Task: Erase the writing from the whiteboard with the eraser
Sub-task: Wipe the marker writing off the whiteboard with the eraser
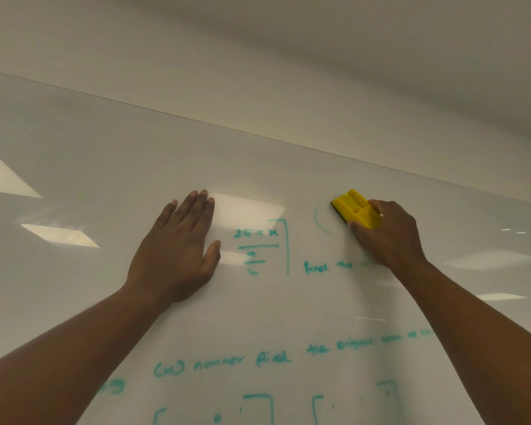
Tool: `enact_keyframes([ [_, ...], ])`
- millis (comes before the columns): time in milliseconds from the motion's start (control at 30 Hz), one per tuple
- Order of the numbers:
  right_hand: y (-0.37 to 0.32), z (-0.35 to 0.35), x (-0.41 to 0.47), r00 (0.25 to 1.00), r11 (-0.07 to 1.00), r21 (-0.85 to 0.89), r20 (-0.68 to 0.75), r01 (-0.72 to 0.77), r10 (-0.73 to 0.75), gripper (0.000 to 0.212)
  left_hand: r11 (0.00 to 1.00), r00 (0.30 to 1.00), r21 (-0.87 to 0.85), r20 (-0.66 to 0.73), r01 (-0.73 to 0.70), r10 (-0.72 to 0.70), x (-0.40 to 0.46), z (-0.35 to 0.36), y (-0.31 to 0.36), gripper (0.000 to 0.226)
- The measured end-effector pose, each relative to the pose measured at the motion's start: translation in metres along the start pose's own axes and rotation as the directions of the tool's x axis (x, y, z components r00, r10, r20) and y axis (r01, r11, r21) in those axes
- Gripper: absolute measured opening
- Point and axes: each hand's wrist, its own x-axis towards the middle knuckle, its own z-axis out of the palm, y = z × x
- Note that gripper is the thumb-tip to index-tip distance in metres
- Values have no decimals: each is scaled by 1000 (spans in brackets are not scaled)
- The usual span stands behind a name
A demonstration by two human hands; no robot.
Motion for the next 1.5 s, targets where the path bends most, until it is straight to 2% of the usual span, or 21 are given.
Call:
enact_keyframes([
  [100,-22,6,7,1000,1000,-14,-26,1,-1,47,1000,1000,4,6,-1,1,1,0,0,79],
  [233,-35,14,-18,989,989,-7,1,148,-148,49,1000,1000,7,9,-5,5,2,-1,0,79],
  [333,-17,12,-43,973,973,0,29,229,-229,54,1000,1000,-6,17,-5,5,0,-1,0,79],
  [467,4,2,-29,987,985,-64,33,162,-160,56,1000,1000,-4,12,2,-2,-1,-1,1,79],
  [567,-7,3,1,997,993,-100,33,70,-67,52,1000,1000,-12,3,8,-8,0,-1,0,79],
  [633,-17,6,12,997,994,-93,51,61,-56,51,1000,1000,-4,6,6,-6,-1,0,0,79],
  [867,-10,3,-17,959,969,-16,147,246,-241,61,1000,1000,6,10,7,-7,-2,-2,1,80],
  [967,16,-11,-38,955,965,-43,159,260,-251,63,1000,1000,-2,23,5,-5,-2,-4,4,81],
  [1067,46,-24,-57,966,971,-90,160,222,-205,65,1000,1000,-6,27,7,-7,-3,-5,2,81],
  [1133,64,-32,-62,985,985,-118,130,126,-111,64,1000,1000,-10,21,9,-9,-4,-4,3,80],
  [1200,70,-35,-58,997,990,-139,81,-6,18,56,1000,1000,-15,14,8,-8,-4,-3,3,77],
  [1267,65,-34,-51,996,985,-153,27,-78,83,42,1000,1000,-14,12,11,-10,-5,-3,3,75],
  [1367,52,-30,-47,994,984,-145,-29,-104,101,34,1000,1000,-12,7,11,-11,-5,-2,3,75],
  [1500,27,-18,-60,998,990,-126,5,-59,60,50,1000,1000,-14,3,11,-11,-4,-1,3,75],
])
